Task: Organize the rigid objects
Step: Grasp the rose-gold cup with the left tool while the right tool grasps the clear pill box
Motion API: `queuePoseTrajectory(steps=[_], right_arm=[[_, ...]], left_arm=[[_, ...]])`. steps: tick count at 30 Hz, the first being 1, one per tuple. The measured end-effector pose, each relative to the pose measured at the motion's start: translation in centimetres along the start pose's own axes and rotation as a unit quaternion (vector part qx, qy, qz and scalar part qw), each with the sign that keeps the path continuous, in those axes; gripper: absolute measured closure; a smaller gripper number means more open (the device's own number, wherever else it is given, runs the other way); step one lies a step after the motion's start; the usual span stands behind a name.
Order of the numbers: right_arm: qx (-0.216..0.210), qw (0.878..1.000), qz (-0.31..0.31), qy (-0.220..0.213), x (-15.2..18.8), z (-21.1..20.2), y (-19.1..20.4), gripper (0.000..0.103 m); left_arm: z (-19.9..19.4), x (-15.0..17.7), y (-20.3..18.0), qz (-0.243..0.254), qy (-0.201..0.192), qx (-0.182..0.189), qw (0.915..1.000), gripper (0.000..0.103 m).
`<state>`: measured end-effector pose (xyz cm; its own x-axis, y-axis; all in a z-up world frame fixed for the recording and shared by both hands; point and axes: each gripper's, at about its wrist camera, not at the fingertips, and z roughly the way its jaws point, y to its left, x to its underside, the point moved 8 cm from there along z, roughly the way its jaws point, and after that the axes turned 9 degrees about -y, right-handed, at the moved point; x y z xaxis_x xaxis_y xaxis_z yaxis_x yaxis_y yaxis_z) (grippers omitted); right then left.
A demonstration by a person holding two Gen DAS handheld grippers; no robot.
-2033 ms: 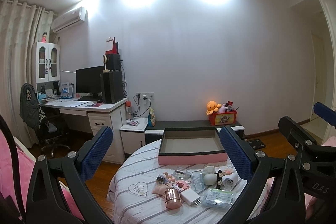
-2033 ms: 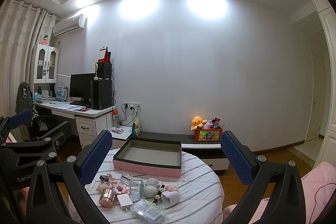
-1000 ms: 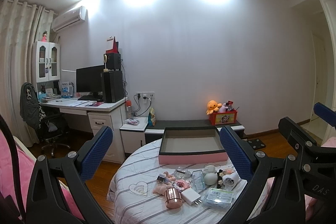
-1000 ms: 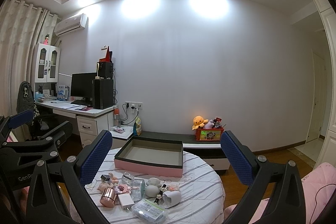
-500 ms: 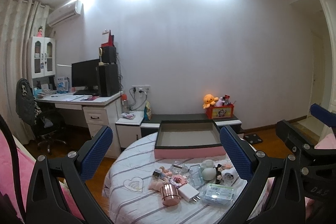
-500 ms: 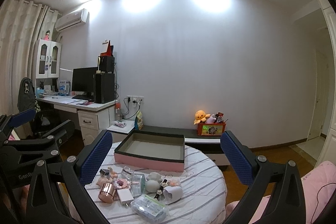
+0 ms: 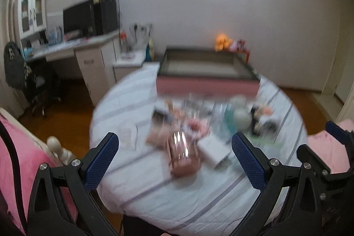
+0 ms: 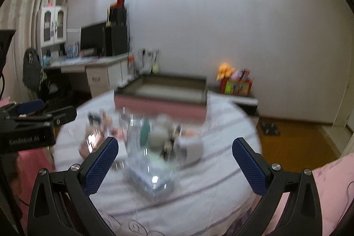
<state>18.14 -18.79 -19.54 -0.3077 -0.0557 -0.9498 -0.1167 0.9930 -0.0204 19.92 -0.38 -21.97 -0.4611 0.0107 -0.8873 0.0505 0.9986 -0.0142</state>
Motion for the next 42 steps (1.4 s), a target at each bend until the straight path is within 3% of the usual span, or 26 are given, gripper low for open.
queuePoseTrajectory(steps=[6, 15, 20, 22, 23, 31, 34, 36, 38, 42], right_arm=[[-0.033, 0.997, 0.012, 0.063, 4.8, 3.7, 0.8, 0.000], [-0.075, 0.993, 0.007, 0.092, 6.1, 7.4, 2.3, 0.000], [-0.101, 0.988, 0.040, 0.111, 7.0, 8.9, 2.1, 0.000], [-0.109, 0.987, 0.046, 0.112, 7.3, 9.0, 2.1, 0.011], [-0.108, 0.987, 0.043, 0.112, 7.4, 8.8, 2.1, 0.021], [-0.103, 0.988, 0.038, 0.108, 7.5, 8.9, 2.2, 0.025], [-0.098, 0.989, 0.031, 0.106, 7.5, 9.0, 2.4, 0.028], [-0.097, 0.989, 0.030, 0.104, 7.5, 8.7, 2.5, 0.030], [-0.099, 0.989, 0.035, 0.102, 7.5, 8.4, 2.4, 0.033], [-0.105, 0.989, 0.042, 0.095, 7.1, 7.5, 2.4, 0.038]], left_arm=[[2.1, 2.6, -0.2, 0.003, 0.049, 0.003, 0.9988, 0.000], [4.7, 4.1, 0.9, 0.009, 0.085, -0.004, 0.9963, 0.000], [6.2, 4.6, 1.0, 0.003, 0.097, -0.002, 0.9953, 0.000], [6.9, 5.0, 1.3, -0.006, 0.110, -0.002, 0.9939, 0.000], [7.4, 5.5, 1.4, -0.017, 0.126, 0.001, 0.9919, 0.000], [7.8, 5.3, 1.1, -0.001, 0.111, -0.012, 0.9938, 0.000], [7.2, 4.6, 0.5, 0.013, 0.084, -0.003, 0.9964, 0.023], [6.9, 4.6, -0.1, 0.022, 0.080, 0.007, 0.9965, 0.042], [6.5, 4.6, -0.8, 0.030, 0.076, 0.023, 0.9964, 0.055], [5.8, 4.4, -1.1, 0.027, 0.065, 0.030, 0.9971, 0.056]])
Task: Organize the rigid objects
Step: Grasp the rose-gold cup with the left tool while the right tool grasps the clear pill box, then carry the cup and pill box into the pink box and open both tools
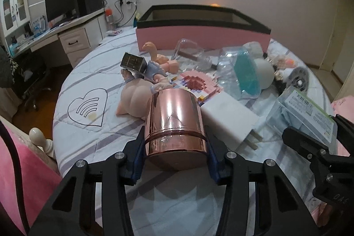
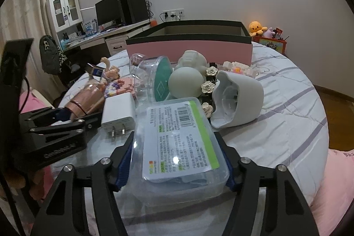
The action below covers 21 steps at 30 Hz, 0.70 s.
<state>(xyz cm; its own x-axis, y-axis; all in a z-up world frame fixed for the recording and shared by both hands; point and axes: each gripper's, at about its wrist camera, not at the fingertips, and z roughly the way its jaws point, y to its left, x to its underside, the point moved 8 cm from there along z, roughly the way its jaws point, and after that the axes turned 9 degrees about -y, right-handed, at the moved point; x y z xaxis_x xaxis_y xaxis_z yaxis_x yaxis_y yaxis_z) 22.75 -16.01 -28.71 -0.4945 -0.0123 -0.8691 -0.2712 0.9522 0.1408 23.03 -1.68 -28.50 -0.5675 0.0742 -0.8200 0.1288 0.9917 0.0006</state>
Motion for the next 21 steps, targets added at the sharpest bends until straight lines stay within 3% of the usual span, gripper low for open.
queuePoseTrajectory(steps=[13, 21], right_arm=[[-0.007, 0.999, -0.002, -0.051, -3.8, -2.4, 0.2, 0.038], [-0.018, 0.997, -0.010, -0.079, -10.1, -1.2, -0.3, 0.038]], left_arm=[[-3.7, -3.7, -2.0, 0.003, -0.056, 0.040, 0.9976, 0.056], [-2.4, -11.2, -2.4, 0.007, -0.082, 0.072, 0.9940, 0.056]])
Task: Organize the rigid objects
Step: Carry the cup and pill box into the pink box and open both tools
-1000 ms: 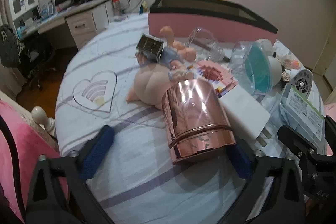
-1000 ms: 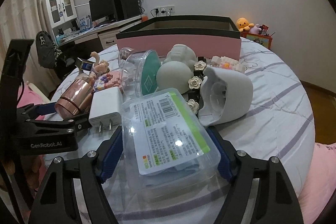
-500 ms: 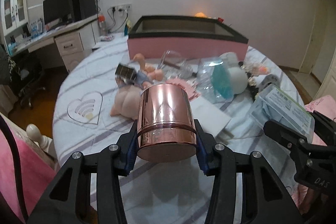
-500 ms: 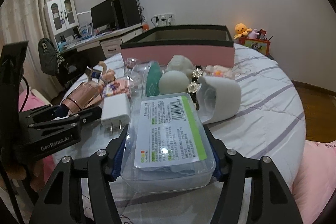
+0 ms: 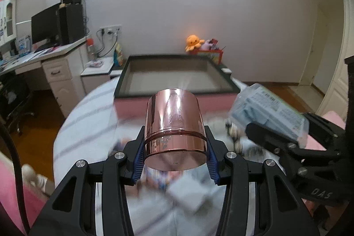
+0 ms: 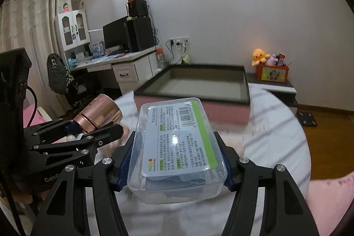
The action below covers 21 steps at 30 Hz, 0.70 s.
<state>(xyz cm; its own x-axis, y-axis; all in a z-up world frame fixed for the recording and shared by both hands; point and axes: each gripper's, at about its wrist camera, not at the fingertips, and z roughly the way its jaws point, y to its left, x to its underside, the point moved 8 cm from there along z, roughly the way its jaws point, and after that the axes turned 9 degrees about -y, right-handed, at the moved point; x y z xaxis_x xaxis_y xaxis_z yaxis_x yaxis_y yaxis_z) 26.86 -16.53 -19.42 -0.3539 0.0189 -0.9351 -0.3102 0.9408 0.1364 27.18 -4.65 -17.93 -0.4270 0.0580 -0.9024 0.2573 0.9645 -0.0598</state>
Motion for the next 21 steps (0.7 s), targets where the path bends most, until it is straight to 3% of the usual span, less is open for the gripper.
queuePoseTrajectory(steps=[6, 10, 15, 21], right_arm=[[-0.003, 1.000, 0.006, 0.009, -4.2, 5.0, -2.1, 0.038], [0.001, 0.999, 0.021, 0.045, -5.9, 10.0, -3.9, 0.038], [0.011, 0.994, 0.043, 0.096, -5.7, 15.9, -6.3, 0.038], [0.016, 0.982, 0.071, 0.176, -2.4, 21.8, -8.2, 0.038]], left_arm=[[6.5, -4.4, 0.8, 0.006, 0.024, 0.011, 0.9996, 0.056], [11.4, -6.1, 2.1, 0.005, 0.055, 0.005, 0.9985, 0.056], [18.2, -5.2, 4.3, 0.005, 0.127, -0.006, 0.9918, 0.056], [22.4, -2.5, 5.5, 0.018, 0.182, -0.031, 0.9827, 0.056]])
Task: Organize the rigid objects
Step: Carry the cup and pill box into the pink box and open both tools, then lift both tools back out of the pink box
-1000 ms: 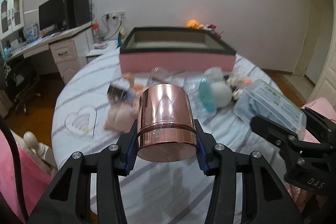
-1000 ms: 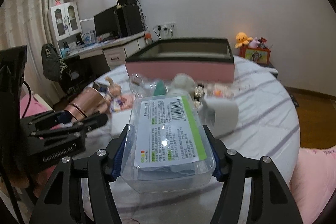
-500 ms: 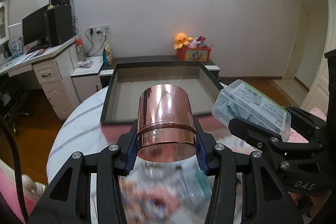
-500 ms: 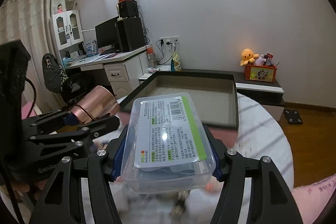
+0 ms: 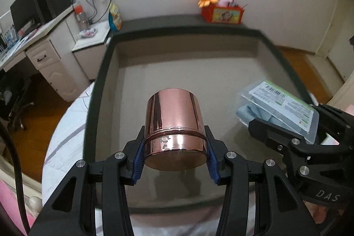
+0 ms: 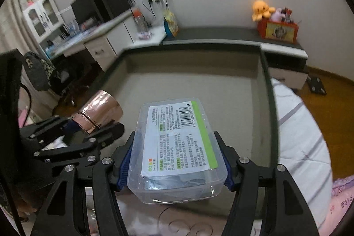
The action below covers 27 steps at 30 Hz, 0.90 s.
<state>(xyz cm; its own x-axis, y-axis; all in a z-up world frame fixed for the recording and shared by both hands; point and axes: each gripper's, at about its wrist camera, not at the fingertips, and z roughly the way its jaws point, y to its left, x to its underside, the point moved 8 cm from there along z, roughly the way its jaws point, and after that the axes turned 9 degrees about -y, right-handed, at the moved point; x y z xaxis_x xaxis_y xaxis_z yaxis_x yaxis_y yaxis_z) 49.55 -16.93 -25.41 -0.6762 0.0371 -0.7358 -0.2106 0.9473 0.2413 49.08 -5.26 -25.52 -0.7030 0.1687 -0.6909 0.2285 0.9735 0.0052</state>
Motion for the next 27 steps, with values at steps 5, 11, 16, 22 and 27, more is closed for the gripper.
queuePoseTrajectory(steps=[5, 11, 16, 22, 27], right_arm=[[0.005, 1.000, 0.019, 0.015, 0.6, 1.5, -0.8, 0.037], [-0.009, 1.000, 0.024, 0.001, 0.2, 0.0, -0.5, 0.023], [0.017, 0.998, -0.011, -0.067, -1.2, -5.5, 1.2, 0.015], [0.048, 0.985, -0.054, -0.158, -0.6, -14.6, 4.0, 0.014], [0.078, 0.964, -0.088, -0.236, 0.9, -22.3, 6.4, 0.013]], left_arm=[[0.4, 0.6, 0.4, -0.006, 0.015, -0.013, 0.9998, 0.052], [-3.3, -0.4, 2.2, -0.032, -0.030, -0.019, 0.9989, 0.026], [-10.0, -0.5, 2.5, -0.038, -0.104, -0.016, 0.9937, 0.014], [-19.6, 1.3, 1.5, -0.036, -0.203, -0.028, 0.9781, 0.002], [-27.3, 4.4, 0.1, -0.027, -0.273, -0.054, 0.9600, 0.000]])
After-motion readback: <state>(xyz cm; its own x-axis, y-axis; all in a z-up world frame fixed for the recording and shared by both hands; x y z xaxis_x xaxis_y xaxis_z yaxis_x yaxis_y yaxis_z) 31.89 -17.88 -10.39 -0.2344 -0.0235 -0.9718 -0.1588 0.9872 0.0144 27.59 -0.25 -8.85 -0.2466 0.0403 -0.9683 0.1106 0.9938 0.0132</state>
